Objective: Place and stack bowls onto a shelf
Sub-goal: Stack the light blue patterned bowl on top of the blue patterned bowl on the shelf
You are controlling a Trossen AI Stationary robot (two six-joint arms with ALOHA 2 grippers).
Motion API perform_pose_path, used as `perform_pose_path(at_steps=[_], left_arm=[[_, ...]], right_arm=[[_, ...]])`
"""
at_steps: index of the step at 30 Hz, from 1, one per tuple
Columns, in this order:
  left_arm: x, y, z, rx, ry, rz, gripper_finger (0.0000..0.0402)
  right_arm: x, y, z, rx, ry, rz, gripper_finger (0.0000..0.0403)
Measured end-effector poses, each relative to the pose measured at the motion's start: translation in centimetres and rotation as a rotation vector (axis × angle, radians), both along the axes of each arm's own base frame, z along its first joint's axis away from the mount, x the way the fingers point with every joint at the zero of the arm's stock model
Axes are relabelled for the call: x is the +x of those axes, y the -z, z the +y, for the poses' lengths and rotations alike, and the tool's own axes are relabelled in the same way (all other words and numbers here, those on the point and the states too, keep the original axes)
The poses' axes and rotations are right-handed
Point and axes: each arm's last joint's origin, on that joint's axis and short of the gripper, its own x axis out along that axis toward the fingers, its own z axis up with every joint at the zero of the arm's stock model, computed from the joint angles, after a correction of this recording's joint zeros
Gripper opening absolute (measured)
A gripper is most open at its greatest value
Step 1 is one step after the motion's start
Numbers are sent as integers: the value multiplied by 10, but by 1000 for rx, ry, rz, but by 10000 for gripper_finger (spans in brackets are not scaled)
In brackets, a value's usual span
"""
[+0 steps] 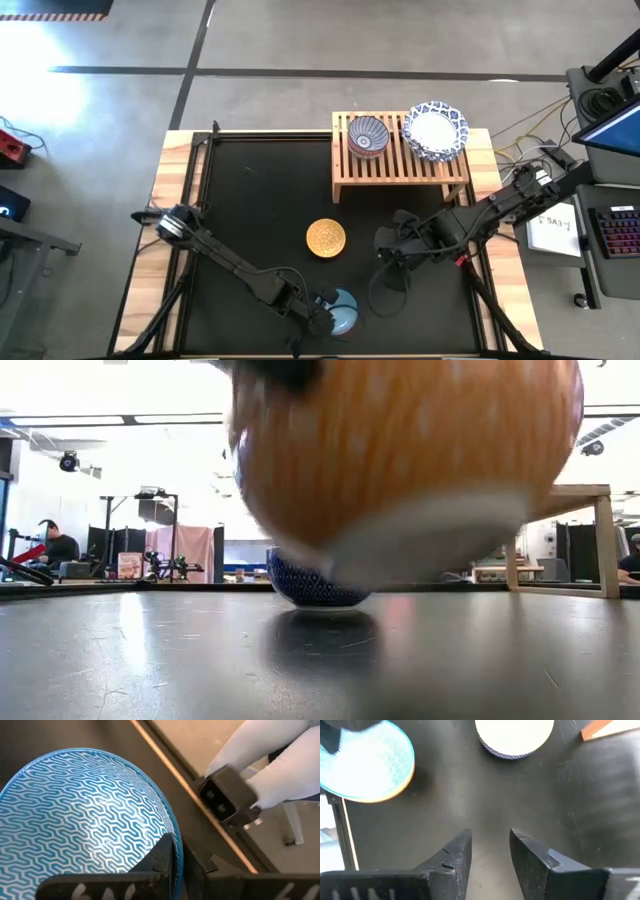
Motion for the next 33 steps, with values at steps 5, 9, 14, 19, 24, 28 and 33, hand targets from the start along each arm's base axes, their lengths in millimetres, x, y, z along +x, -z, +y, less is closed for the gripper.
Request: perform_pose_path(at_steps=[5,9,14,19,24,28,33], left_arm=[[-4,-18,3,7,35,-53,7],[-8,-36,9,32,77,-104,7],[-9,-46,15,34,87,-139,7],[-9,-50,16,22,83,-151,7],[-9,-51,16,17,79,-151,7],[-8,-56,15,17,89,-170,7],[-4,-70,14,10,104,-222,7]], right_arm=[[1,-1,0,-27,-77,-12,149],[2,-1,1,-71,-200,-22,169],[3,-2,3,-109,-372,-33,175],[12,-7,10,-66,-490,-148,171],[17,-13,21,-5,-666,-262,163],[16,-15,28,3,-776,-303,155],[17,-16,34,-18,-833,-340,145]])
